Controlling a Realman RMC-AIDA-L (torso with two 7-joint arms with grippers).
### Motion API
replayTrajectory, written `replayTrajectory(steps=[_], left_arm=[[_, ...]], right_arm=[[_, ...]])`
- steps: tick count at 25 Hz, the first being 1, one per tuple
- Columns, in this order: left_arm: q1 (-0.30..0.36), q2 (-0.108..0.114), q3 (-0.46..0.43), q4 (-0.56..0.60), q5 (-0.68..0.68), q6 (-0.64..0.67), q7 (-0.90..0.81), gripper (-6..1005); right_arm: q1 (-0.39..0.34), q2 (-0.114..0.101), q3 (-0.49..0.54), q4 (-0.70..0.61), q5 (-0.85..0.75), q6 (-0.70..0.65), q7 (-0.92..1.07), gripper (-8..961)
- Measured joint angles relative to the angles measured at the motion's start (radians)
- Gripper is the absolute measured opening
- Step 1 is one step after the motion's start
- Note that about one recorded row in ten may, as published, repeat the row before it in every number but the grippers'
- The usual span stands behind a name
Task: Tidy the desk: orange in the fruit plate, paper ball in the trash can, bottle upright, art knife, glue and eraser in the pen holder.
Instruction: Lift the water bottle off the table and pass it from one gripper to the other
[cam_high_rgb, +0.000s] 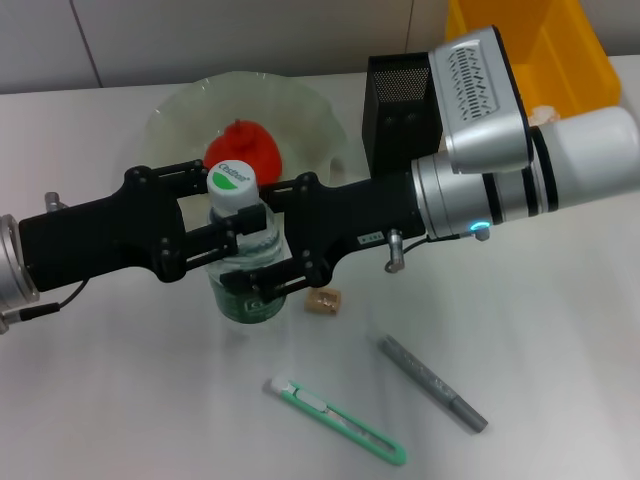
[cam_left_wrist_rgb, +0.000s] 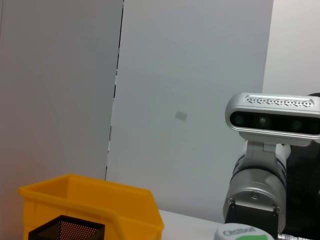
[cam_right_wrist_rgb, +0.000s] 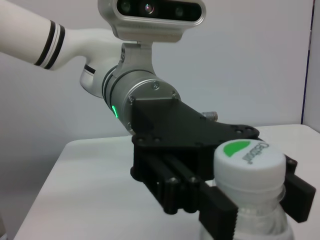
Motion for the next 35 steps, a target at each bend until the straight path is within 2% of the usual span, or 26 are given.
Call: replayTrajectory(steps=[7,12,35], left_arm=[[0.0,0.002,-0.003,0.001,-0.004,0.002,-0.003,496],[-0.001,0.002,-0.005,0.0,-0.012,0.004,-0.004,457],[-0.01,0.002,0.003,0.001,-0.018,0.01,-0.041,453]], right_arm=[[-0.011,0.0,0.004,0.0,0.005,-0.001,-0.002,758],[-0.015,-0.001,-0.003,0.002,0.024,-0.002,-0.009,758],[-0.025,-0.003,-0.007,-0.025,0.047,-0.012,-0.013,759]])
